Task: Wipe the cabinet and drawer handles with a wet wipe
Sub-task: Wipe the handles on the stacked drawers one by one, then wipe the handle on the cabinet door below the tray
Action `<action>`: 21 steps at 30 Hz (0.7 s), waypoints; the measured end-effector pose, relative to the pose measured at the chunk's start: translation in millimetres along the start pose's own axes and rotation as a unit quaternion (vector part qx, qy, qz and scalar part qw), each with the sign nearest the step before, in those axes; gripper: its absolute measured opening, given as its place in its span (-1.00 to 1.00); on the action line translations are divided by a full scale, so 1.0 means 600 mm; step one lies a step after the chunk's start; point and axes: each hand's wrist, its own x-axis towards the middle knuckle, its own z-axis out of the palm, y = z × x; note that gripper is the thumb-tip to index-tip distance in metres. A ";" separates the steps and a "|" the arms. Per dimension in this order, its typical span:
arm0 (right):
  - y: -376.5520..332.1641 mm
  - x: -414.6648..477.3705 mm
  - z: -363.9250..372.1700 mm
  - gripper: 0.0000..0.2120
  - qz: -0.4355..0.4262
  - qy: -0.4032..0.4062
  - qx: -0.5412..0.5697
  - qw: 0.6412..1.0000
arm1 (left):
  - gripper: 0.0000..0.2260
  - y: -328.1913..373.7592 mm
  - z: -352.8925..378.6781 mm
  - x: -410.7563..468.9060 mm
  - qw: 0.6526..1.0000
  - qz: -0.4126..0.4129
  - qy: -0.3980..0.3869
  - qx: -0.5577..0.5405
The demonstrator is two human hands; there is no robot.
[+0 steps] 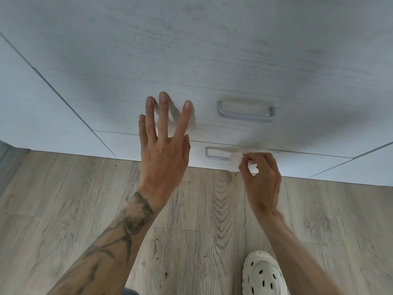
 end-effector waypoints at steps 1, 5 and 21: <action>-0.014 -0.003 -0.005 -0.88 -0.001 -0.002 0.008 1.000 | -0.28 0.002 -0.007 -0.002 1.000 0.001 -0.006 -0.001; -0.095 -0.004 -0.029 -0.85 -0.012 0.001 0.051 0.999 | -0.28 -0.002 -0.053 -0.011 0.999 0.021 -0.033 -0.020; -0.630 0.174 -0.146 -0.83 -0.193 -0.018 0.187 0.963 | -0.49 -0.237 -0.477 0.098 0.992 -0.072 0.079 0.067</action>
